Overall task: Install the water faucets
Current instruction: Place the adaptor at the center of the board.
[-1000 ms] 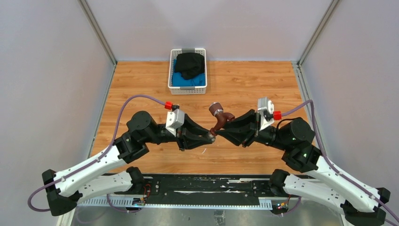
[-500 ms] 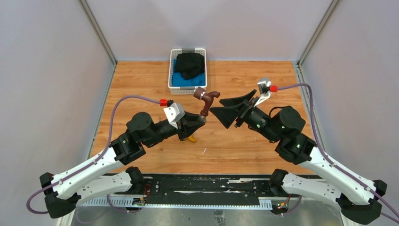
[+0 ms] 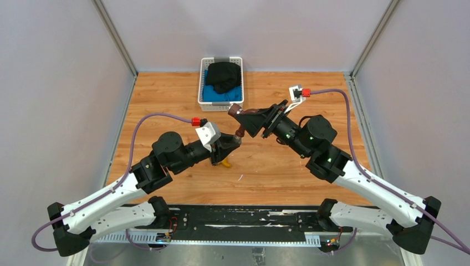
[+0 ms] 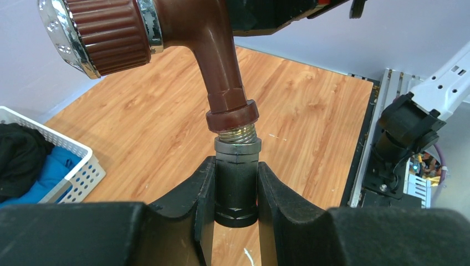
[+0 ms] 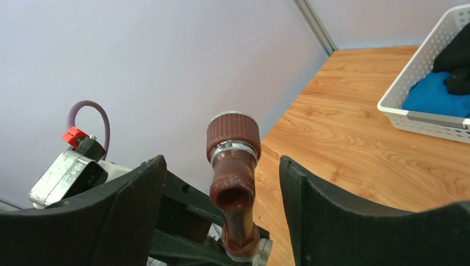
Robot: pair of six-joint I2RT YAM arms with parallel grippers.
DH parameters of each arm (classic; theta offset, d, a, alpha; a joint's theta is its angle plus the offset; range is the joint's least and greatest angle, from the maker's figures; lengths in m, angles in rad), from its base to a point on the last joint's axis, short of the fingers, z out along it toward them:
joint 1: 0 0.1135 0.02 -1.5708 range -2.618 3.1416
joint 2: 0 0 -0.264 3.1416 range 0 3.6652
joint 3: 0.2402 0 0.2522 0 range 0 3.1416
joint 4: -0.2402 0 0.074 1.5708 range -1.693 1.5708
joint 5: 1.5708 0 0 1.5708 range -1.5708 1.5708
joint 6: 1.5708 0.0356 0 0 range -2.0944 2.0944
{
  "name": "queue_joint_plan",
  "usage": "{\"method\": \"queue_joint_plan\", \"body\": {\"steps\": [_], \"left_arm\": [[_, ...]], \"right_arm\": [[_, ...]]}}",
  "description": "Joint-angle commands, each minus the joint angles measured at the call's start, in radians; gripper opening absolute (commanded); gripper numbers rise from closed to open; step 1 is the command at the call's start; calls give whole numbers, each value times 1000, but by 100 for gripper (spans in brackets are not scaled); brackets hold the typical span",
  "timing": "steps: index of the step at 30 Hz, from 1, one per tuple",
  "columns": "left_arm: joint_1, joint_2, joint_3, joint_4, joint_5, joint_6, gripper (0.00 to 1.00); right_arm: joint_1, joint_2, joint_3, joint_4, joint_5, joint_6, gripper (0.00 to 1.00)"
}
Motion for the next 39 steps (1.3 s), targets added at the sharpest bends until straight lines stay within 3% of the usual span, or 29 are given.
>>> {"method": "queue_joint_plan", "body": {"steps": [1,5,8,11,14,16,19,24,27,35,37,39], "left_arm": [[-1,1,15,29,0,7,0],[-3,5,15,29,9,-4,0],[-4,3,17,24,9,-4,0],[-4,2,25,14,-1,3,0],[-4,-1,34,9,5,9,0],[-3,-4,37,9,58,-3,0],[0,-2,44,9,192,-66,0],[16,-2,14,106,420,-258,0],[40,-27,-29,209,469,-368,0],[122,17,-176,663,590,-709,0],[129,39,-186,685,585,-714,0],[129,44,-154,567,531,-641,0]], "right_arm": [[-12,47,-8,141,-10,43,70],[-11,88,1,181,-17,51,47],[-12,106,17,168,-20,64,42],[-12,110,17,170,-53,74,28],[-14,105,4,196,-85,67,0],[-18,96,-44,312,-129,54,0],[-40,98,-146,614,-273,35,0],[-66,105,-260,1020,-526,-9,0],[-79,81,-264,1103,-667,5,0],[-80,-12,-205,1080,-862,34,0],[-81,-54,-195,941,-844,-61,0],[-81,-120,-164,599,-715,-221,0]]}}
